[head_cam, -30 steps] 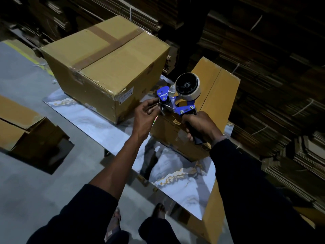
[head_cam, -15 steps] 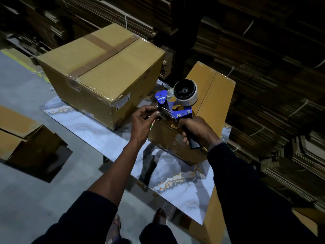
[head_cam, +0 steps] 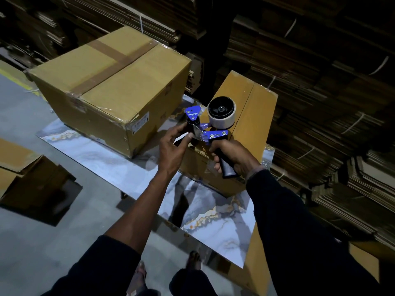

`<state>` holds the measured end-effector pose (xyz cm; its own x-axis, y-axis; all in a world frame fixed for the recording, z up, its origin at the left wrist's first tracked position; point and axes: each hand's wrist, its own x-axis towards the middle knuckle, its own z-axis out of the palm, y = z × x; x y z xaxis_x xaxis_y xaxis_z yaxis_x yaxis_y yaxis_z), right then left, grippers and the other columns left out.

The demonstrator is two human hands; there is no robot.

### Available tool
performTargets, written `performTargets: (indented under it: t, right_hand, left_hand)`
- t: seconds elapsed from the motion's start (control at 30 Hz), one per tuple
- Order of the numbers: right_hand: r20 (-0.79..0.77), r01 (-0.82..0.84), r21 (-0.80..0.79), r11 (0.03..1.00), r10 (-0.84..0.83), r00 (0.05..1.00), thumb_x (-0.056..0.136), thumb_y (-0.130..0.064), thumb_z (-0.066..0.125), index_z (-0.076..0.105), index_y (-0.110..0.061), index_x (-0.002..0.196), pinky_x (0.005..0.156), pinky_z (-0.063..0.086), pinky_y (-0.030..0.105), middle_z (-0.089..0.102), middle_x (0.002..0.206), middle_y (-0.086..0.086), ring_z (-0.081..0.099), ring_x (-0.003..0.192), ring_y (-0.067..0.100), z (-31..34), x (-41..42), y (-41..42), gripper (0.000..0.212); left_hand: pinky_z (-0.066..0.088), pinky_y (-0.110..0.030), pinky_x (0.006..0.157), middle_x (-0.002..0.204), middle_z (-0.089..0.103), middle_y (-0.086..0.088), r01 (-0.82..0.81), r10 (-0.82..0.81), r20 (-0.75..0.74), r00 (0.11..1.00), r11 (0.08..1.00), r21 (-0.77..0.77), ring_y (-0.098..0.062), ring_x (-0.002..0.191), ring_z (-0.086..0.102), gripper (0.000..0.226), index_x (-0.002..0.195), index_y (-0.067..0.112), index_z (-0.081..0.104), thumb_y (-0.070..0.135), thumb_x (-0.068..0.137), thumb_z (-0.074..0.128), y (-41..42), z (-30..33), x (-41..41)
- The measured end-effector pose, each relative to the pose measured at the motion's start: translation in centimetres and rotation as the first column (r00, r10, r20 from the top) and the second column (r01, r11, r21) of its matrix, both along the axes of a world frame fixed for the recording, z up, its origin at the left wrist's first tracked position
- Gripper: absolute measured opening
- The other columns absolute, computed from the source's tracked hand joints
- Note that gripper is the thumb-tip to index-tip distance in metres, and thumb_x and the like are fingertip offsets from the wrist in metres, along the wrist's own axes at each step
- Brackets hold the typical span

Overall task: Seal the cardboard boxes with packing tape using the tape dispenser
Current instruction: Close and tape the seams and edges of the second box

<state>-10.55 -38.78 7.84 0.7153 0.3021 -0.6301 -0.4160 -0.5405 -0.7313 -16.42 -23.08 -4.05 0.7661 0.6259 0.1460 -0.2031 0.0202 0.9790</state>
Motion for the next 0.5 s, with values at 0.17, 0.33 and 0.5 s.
performTargets:
  t: [0.17, 0.33, 0.5]
  right_hand:
    - [-0.104, -0.016, 0.012, 1.000, 0.018, 0.994, 0.090, -0.017, 0.060, 0.051, -0.011, 0.071, 0.044, 0.041, 0.024, 0.049, 0.059, 0.006, 0.048, 0.043, 0.021, -0.12, 0.27, -0.15, 0.021]
    - [-0.159, -0.011, 0.020, 1.000, 0.014, 0.987, 0.092, -0.018, 0.058, 0.050, -0.013, 0.068, 0.044, 0.040, 0.023, 0.047, 0.059, 0.005, 0.046, 0.044, 0.020, -0.23, 0.53, -0.25, 0.026]
    - [-0.175, -0.021, 0.008, 1.000, 0.022, 0.984, 0.093, -0.018, 0.057, 0.049, -0.013, 0.067, 0.045, 0.039, 0.025, 0.046, 0.059, 0.005, 0.046, 0.044, 0.019, -0.24, 0.54, -0.15, 0.028]
  left_hand:
    - [0.061, -0.043, 0.092, 0.110, 0.075, -0.007, -0.076, 0.075, -0.026, 0.997, 0.996, -0.049, -0.021, 0.104, 0.073, 0.023, 0.109, 0.011, 0.076, 0.016, 0.087, 0.084, 0.19, 0.23, 0.23]
    - [0.061, -0.036, 0.081, 0.094, 0.075, -0.011, -0.065, 0.065, -0.016, 0.998, 0.996, -0.052, -0.026, 0.090, 0.073, 0.011, 0.094, 0.004, 0.075, 0.011, 0.089, 0.081, 0.47, 0.67, 0.15]
    - [0.061, -0.044, 0.083, 0.093, 0.075, -0.011, -0.044, 0.042, -0.020, 0.999, 0.995, -0.091, -0.032, 0.090, 0.072, 0.006, 0.092, 0.013, 0.073, 0.015, 0.091, 0.080, 0.64, 0.41, -0.02]
